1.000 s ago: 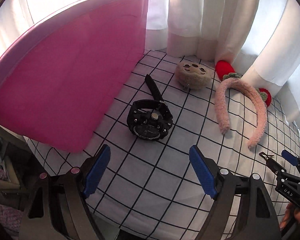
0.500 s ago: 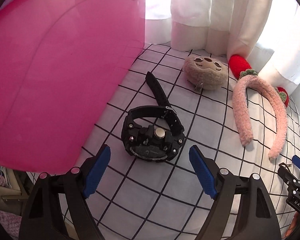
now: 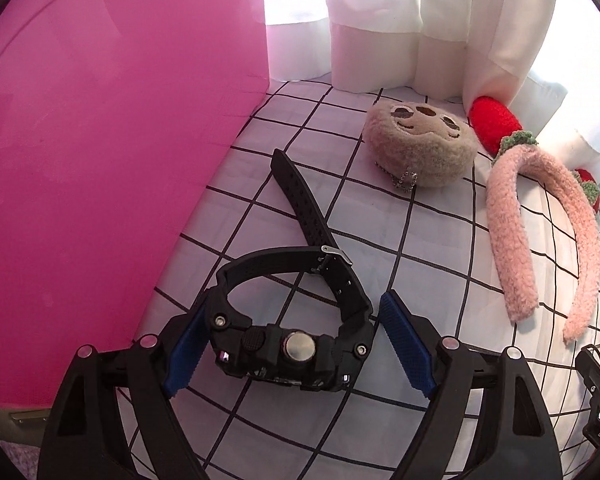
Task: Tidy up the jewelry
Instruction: 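Close the left tool on the watch body while the right tool grips the hairpin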
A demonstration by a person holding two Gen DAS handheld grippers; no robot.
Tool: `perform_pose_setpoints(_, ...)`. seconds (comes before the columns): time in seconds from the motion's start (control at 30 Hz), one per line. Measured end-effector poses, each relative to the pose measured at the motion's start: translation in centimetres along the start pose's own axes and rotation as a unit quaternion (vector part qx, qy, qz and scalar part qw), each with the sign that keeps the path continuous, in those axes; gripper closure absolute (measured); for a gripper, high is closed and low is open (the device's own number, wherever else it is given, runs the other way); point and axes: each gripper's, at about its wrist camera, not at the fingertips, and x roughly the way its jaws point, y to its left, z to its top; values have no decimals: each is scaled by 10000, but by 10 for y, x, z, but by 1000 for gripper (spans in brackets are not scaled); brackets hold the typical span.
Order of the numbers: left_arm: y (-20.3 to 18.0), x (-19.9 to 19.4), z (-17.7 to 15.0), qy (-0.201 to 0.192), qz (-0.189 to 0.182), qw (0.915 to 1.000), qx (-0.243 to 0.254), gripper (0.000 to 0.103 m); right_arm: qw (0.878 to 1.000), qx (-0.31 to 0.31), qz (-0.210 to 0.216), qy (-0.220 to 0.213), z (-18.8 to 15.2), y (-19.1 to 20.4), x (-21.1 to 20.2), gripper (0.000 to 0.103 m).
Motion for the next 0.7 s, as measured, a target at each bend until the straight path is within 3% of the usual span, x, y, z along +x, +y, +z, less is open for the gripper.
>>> perform_pose_setpoints(0.13, 2, 1, 1, 0, -53, 10000, -45, 21, 10000, 20, 12, -47, -3, -1, -3, 32)
perform_pose_setpoints(0.23, 2, 8, 5, -45, -35, 10000, -23, 26, 10000, 49, 6, -68, -5, 0, -5, 35)
perform_pose_setpoints(0.3, 1, 7, 4, -85, -13, 10000, 25, 34, 9999, 18, 8, -105, -7, 1, -8, 48)
perform_pose_setpoints(0.4, 0, 5, 1, -91, 17, 10000, 30, 34, 9999, -32, -16, -152, -8, 5, -11, 70)
perform_pose_setpoints(0.7, -6, -1, -9, -37, -48, 9999, 89, 35, 9995, 53, -45, -305, -12, 7, -17, 89)
